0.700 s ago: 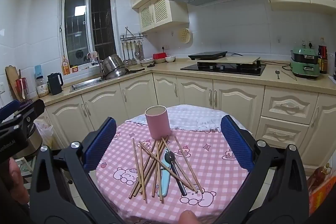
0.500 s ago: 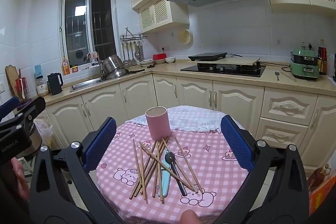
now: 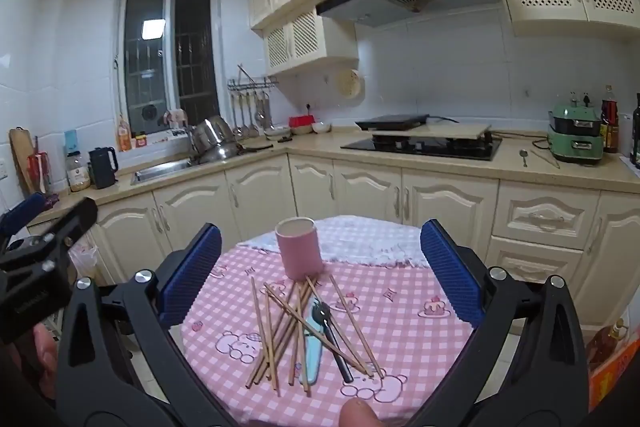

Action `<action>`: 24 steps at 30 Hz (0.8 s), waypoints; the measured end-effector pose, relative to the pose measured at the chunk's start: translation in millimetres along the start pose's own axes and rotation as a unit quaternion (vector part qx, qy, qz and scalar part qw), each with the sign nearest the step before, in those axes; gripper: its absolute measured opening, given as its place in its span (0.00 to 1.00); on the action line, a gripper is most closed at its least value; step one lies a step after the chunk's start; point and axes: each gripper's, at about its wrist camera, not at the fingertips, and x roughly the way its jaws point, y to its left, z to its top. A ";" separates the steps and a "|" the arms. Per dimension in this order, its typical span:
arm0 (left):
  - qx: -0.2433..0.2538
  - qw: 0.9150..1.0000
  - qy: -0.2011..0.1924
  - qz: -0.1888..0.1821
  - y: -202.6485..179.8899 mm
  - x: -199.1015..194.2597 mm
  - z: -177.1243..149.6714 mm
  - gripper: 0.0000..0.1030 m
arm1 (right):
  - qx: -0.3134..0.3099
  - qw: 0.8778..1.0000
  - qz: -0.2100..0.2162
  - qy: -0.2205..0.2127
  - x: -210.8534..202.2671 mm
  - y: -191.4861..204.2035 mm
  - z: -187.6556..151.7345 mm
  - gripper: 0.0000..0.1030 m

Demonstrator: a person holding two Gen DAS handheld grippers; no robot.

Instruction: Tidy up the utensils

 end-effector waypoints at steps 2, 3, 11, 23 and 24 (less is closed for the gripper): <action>0.002 1.000 -0.001 -0.005 -1.7 -0.5 1.2 0.96 | 0.006 1.000 0.007 0.001 0.5 -0.7 1.2 0.94; 0.001 1.000 -0.002 -0.006 -1.8 -0.8 1.4 0.96 | 0.007 1.000 0.008 0.002 0.5 0.8 2.2 0.94; -0.005 1.000 0.016 -0.010 -1.4 6.4 -1.3 0.96 | -0.006 1.000 -0.005 0.016 5.2 5.0 1.0 0.94; -0.024 1.000 0.015 -0.011 4.5 7.1 -2.1 0.96 | -0.003 1.000 0.000 0.018 6.8 5.1 -3.3 0.94; -0.023 1.000 0.015 -0.010 4.3 7.2 -2.3 0.96 | -0.003 1.000 0.000 0.017 6.8 5.1 -3.0 0.94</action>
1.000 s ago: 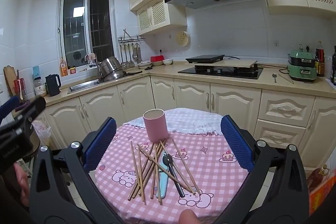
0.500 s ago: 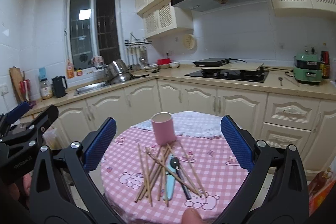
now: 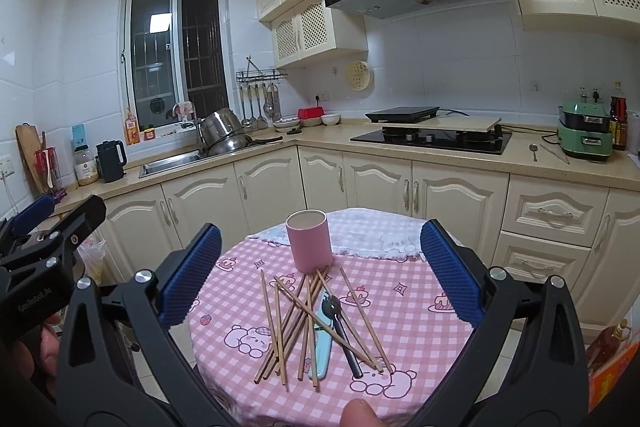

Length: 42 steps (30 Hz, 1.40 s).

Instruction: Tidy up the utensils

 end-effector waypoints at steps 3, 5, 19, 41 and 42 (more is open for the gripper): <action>0.000 1.000 -0.002 0.000 -1.0 -0.6 -1.8 0.96 | 0.000 1.000 0.002 0.000 -0.3 -0.3 1.5 0.94; -0.001 1.000 -0.002 0.000 -0.9 -0.7 -2.0 0.96 | -0.001 1.000 0.001 0.000 -0.2 -0.2 1.5 0.94; -0.010 1.000 0.025 0.002 1.9 22.8 -7.6 0.96 | -0.009 1.000 0.013 0.022 24.3 2.1 -1.1 0.94; -0.002 0.991 0.132 0.005 -4.6 122.9 -40.3 0.96 | -0.018 0.995 -0.004 0.094 106.3 -28.4 -8.5 0.94; -0.002 0.989 0.145 0.006 -4.5 131.3 -44.0 0.96 | -0.019 0.994 -0.007 0.104 114.3 -32.0 -11.5 0.94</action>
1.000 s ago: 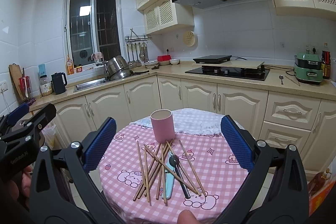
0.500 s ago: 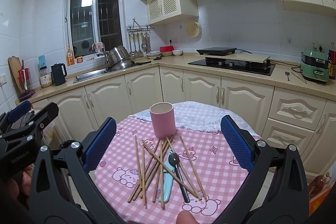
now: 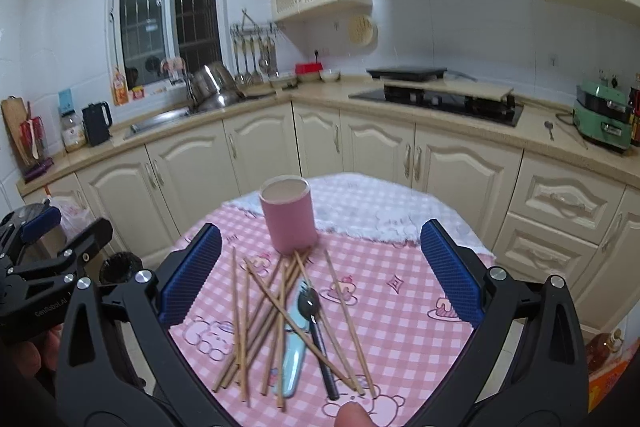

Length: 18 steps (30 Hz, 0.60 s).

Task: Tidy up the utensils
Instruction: 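Lower the right tool and close it on a wooden chopstick while the left tool grasps another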

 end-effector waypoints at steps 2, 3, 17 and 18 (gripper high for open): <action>-0.001 0.999 0.034 -0.001 -0.2 23.7 -5.4 0.96 | -0.001 1.000 -0.004 0.022 15.8 -6.0 -3.2 0.94; -0.002 0.999 0.044 -0.002 0.2 32.1 -8.2 0.96 | -0.001 0.999 -0.005 0.033 24.8 -9.5 -5.0 0.94; 0.004 0.975 0.220 0.002 -8.2 177.0 -62.8 0.96 | -0.017 0.982 -0.012 0.187 141.0 -46.4 -44.9 0.94; 0.006 0.972 0.233 0.003 -9.6 186.7 -67.4 0.96 | -0.020 0.981 -0.012 0.194 146.9 -48.1 -46.7 0.94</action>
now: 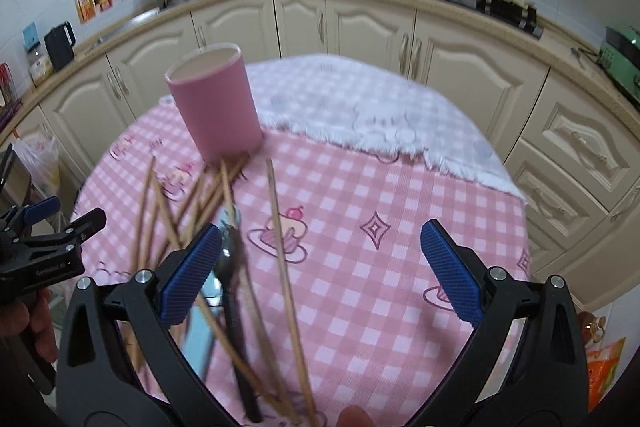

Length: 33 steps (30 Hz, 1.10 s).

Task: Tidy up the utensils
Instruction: 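Lower the right tool and close it on a wooden chopstick while the left tool grasps another, then lift the chopsticks upright over the pink cup with both tools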

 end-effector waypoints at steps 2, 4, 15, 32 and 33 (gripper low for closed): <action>-0.001 1.000 0.021 0.001 -1.4 13.2 1.7 0.96 | -0.008 1.000 0.004 0.018 11.3 -1.2 1.3 0.94; -0.007 0.999 0.042 0.000 -0.3 27.1 2.5 0.96 | -0.019 0.999 0.011 0.040 25.8 -2.0 3.4 0.94; -0.007 0.998 0.067 -0.003 -2.8 52.0 13.1 0.87 | -0.092 0.986 0.041 0.134 87.1 14.6 13.5 0.77; 0.038 0.993 0.050 -0.097 -0.6 30.5 19.5 0.05 | -0.057 0.987 0.117 0.090 59.5 10.9 18.9 0.05; 0.033 0.993 0.037 -0.105 2.8 23.5 19.2 0.05 | -0.048 0.988 0.123 0.079 54.3 8.4 19.7 0.05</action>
